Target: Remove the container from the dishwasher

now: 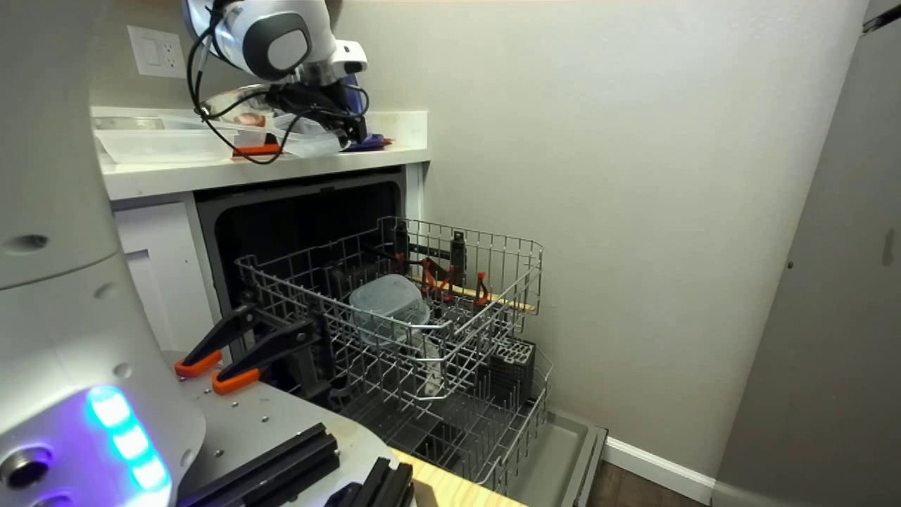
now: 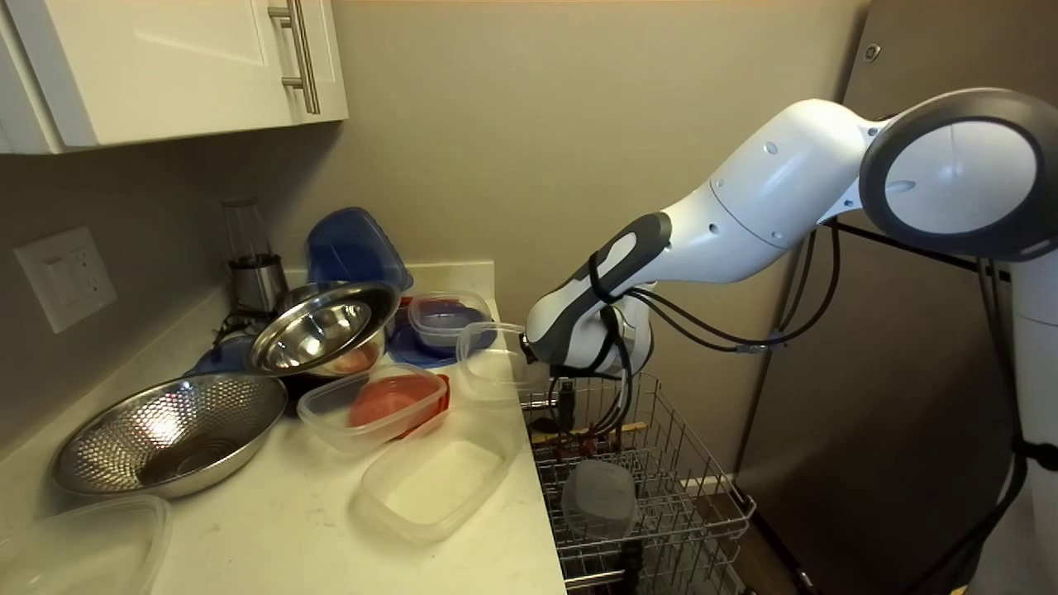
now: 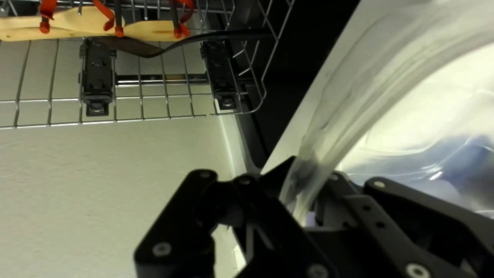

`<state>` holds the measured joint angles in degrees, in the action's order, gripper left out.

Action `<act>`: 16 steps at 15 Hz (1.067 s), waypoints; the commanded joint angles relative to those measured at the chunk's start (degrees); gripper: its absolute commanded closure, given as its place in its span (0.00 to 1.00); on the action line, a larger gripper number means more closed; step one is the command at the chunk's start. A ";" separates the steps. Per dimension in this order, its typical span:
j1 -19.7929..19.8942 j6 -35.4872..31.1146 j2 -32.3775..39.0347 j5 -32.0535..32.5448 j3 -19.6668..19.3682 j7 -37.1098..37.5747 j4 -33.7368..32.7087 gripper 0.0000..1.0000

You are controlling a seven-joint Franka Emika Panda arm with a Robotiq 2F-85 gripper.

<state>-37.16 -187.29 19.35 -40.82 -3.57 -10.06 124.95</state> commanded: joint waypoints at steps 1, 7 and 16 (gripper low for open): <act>-12.04 4.91 -1.86 1.32 -10.72 3.67 1.40 0.99; -27.37 7.32 -0.05 5.83 -25.80 9.57 -0.63 0.99; -38.58 8.91 0.79 5.04 -36.29 13.94 -1.96 0.33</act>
<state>-72.67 -179.81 19.72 -36.64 -36.67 1.19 123.51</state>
